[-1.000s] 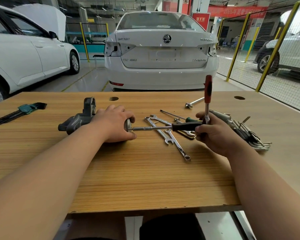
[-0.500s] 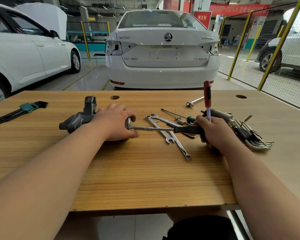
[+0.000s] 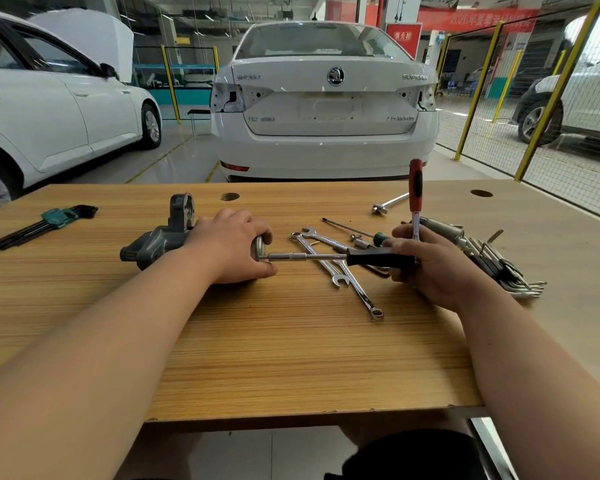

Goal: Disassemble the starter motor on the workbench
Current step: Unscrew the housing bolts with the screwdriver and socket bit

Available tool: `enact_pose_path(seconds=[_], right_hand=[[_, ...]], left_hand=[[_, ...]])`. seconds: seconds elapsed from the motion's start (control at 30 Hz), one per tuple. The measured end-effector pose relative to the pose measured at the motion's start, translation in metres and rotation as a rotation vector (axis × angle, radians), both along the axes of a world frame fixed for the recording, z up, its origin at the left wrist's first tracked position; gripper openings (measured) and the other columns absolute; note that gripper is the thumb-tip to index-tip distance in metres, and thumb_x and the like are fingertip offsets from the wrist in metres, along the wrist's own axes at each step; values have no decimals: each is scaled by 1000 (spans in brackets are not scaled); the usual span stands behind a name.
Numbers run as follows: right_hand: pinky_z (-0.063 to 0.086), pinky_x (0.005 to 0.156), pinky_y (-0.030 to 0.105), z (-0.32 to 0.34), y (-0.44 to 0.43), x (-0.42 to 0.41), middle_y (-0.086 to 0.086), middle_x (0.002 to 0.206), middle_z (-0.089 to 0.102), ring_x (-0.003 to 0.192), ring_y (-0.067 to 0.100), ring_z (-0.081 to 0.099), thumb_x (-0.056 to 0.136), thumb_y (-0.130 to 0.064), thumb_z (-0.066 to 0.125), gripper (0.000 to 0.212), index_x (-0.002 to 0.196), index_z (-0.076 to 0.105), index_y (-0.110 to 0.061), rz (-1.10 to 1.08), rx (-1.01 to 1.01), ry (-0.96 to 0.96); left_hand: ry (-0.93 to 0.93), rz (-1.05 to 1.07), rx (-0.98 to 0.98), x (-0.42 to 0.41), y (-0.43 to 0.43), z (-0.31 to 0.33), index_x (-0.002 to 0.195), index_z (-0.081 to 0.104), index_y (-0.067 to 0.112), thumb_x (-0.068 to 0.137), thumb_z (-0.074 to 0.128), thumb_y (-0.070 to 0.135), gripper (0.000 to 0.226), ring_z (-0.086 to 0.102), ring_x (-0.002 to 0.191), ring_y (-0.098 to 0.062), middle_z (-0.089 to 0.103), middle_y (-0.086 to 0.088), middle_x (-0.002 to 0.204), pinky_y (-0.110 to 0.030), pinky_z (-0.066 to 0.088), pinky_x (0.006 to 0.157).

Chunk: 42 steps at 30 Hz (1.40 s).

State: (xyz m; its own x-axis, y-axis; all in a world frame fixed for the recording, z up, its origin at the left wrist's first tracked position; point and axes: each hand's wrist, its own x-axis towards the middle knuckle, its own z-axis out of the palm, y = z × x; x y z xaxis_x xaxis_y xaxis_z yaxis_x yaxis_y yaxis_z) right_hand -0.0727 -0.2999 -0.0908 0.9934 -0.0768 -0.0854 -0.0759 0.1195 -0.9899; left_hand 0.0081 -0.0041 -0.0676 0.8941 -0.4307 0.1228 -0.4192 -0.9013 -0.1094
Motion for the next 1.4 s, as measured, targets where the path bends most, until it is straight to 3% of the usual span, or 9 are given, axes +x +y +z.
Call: enact_pose_path(seconds=[0.1,0.23,0.5,0.67,0.8,0.97,1.1,1.23,1.4], right_hand=[[53,58,26,0,7,-3,12,98,66,64,17,65,95,-22,60,9,103,62,-18,-118,-348,6],[42,45,23,0,12,-3,4,67,69,46,10,58,99,-48,45,31,92,60,-22,-234,-790,-10],[46,48,23,2,-2,-2,5,72,68,46,11,56,97,-39,57,15,106,59,-27,-27,-655,2],[51,60,33,-1,-8,0,16,95,69,60,18,60,89,-15,68,35,120,53,-25,29,-385,-29],[50,59,33,-1,-7,2,12,97,58,62,18,58,87,-5,67,37,117,53,-21,14,-264,-55],[50,54,28,-1,-3,6,17,101,60,60,16,55,97,-17,56,15,108,63,-10,-126,126,39],[47,41,23,-2,3,9,12,76,64,46,12,56,99,-29,54,23,106,59,-8,-204,302,91],[48,42,29,0,12,8,12,67,73,41,17,58,97,-44,53,32,101,54,-13,-240,39,212],[41,46,29,-1,9,4,0,55,64,39,13,51,99,-55,41,43,94,64,-19,-264,-459,131]], left_hand=[[-7,-4,2,0,0,-1,122,43,46,71,53,76,59,36,123,-19,42,8,133,-45,35,97],[-10,-9,-1,-1,0,-2,122,42,46,71,53,76,60,36,122,-19,43,8,133,-46,35,97],[15,-9,14,2,1,-1,120,42,48,66,48,83,64,36,122,-18,43,8,131,-46,34,96],[32,8,-45,1,1,-1,114,45,49,49,14,100,88,37,123,-17,45,11,130,-45,33,95],[19,28,-44,1,-2,0,116,47,48,51,8,97,90,38,123,-17,46,11,131,-44,34,95],[15,30,-48,0,-1,-2,116,47,48,51,13,97,89,38,124,-16,46,11,132,-44,34,95],[-1,40,-67,0,-1,-4,113,48,49,49,14,98,88,39,122,-16,46,11,130,-44,34,94],[-10,50,-81,2,-1,-5,110,48,50,44,14,100,90,39,121,-16,47,11,128,-43,34,93],[-4,68,-120,3,-1,-3,103,49,51,40,19,101,86,40,121,-17,49,11,127,-45,35,92]])
